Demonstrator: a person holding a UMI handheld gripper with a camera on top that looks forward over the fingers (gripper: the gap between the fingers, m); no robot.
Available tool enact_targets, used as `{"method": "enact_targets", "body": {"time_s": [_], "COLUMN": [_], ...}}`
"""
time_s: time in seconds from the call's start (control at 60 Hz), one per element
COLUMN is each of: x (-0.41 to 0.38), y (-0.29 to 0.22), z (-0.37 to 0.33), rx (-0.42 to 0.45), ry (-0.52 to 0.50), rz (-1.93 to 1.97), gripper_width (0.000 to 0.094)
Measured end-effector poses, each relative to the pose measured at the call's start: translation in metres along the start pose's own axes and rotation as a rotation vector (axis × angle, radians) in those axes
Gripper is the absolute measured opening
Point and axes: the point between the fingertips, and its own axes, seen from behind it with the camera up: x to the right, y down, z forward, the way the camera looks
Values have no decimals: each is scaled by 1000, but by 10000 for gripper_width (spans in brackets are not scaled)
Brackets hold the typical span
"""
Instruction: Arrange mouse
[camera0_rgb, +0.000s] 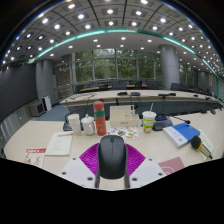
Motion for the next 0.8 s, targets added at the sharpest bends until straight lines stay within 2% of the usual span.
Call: {"method": "enact_targets", "body": {"time_s": [0.117, 0.283, 0.433, 0.533, 0.683, 0.717, 0.783, 0.8], "x": [76, 180, 218, 223, 218, 218, 216, 216], "y": [-3, 78, 144, 165, 190, 187, 183, 181], "z": [-9, 5, 24, 32, 36, 33, 22, 18], "rx": [-11, -149, -233, -257, -317, -312, -319, -317], "ry": [29, 87, 72, 51, 18, 16, 20, 24], "rz": [16, 12, -27, -33, -17, -15, -12, -12], "gripper_width": [330, 329, 335, 366, 497, 589, 837, 871]}}
